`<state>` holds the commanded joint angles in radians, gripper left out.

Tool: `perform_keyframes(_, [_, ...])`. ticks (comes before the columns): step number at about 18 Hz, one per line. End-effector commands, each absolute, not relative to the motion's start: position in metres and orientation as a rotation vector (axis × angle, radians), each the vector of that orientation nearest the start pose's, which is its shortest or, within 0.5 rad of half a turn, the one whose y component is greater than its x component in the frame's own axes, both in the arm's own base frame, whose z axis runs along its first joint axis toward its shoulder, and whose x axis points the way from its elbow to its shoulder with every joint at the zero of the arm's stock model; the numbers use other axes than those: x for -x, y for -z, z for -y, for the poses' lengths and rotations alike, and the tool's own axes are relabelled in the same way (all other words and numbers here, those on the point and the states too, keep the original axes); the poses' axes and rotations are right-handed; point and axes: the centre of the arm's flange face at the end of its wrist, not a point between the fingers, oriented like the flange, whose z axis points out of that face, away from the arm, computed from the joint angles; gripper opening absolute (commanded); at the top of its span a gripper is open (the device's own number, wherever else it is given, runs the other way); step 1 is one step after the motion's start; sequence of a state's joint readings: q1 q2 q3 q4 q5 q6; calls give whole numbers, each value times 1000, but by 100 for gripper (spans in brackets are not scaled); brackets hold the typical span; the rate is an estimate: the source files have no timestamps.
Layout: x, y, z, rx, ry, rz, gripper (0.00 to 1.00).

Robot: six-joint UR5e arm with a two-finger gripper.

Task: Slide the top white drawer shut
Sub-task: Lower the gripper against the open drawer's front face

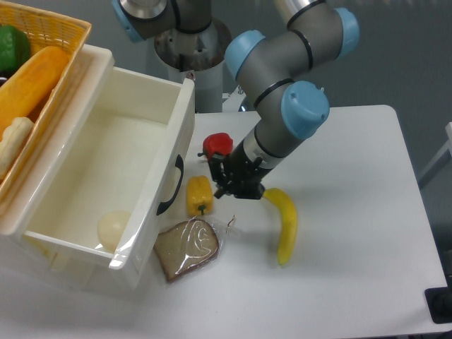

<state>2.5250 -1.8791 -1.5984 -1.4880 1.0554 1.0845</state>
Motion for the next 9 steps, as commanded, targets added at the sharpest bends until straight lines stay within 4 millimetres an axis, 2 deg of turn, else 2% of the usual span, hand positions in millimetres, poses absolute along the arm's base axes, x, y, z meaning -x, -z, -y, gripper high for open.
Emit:
perform_keyframes(2, [362,-336,-486,2733,679,-93,10])
perform_keyframes(9, [349,-338,-495,2720,694,-123,10])
